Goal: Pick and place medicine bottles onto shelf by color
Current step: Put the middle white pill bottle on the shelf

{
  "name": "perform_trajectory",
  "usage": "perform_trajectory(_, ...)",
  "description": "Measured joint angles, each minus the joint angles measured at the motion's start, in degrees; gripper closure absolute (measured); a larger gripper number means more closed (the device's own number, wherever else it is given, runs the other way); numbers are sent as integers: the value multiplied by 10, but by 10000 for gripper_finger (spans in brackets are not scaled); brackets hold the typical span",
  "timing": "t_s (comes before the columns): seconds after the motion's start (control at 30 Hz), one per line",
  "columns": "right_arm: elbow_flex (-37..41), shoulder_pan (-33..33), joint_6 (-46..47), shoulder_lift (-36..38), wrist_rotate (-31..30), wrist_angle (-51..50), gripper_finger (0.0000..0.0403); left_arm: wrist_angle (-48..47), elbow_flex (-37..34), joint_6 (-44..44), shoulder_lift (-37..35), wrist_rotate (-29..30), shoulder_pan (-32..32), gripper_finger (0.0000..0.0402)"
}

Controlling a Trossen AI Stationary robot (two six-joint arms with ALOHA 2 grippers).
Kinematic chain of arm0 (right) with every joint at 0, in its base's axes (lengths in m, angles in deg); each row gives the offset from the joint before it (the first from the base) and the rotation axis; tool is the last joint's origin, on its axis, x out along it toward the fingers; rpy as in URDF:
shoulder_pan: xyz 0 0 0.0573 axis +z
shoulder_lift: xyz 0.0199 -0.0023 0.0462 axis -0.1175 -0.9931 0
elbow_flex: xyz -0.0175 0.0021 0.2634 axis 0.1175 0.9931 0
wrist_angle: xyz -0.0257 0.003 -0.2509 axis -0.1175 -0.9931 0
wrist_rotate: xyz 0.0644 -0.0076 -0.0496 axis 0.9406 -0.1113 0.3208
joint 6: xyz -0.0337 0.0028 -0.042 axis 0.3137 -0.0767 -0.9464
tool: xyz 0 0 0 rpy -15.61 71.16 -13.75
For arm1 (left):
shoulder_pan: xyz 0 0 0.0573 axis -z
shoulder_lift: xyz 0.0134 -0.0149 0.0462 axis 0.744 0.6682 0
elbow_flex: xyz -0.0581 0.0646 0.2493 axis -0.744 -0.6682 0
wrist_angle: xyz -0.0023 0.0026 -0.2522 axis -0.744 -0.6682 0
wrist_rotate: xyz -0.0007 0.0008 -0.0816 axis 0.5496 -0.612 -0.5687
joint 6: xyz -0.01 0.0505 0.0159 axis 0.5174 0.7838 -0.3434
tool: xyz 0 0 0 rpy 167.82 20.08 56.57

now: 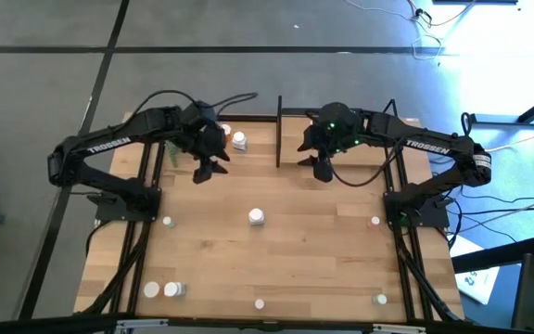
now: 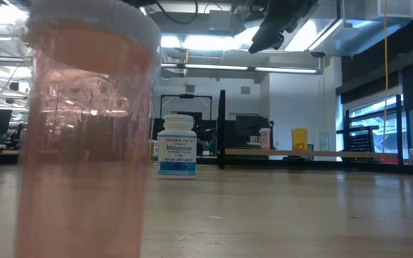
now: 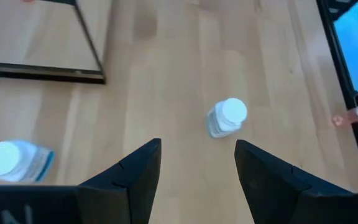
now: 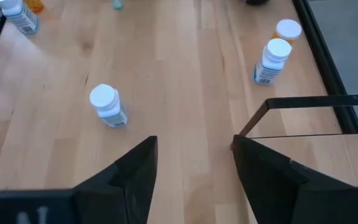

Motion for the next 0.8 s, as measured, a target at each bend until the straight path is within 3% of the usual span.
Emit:
perform_trajectory(0.4, 0, 1, 2, 0, 10, -1, 191, 8, 0, 5, 66, 11, 70, 202)
perform_trajectory(0.6, 0, 4, -3, 0, 125, -1, 191, 12, 0, -90, 72, 85, 118, 202)
perform_trajectory(0.8, 6, 25, -90, 1, 130, -75, 191, 11, 0, -201, 66, 130, 166, 202)
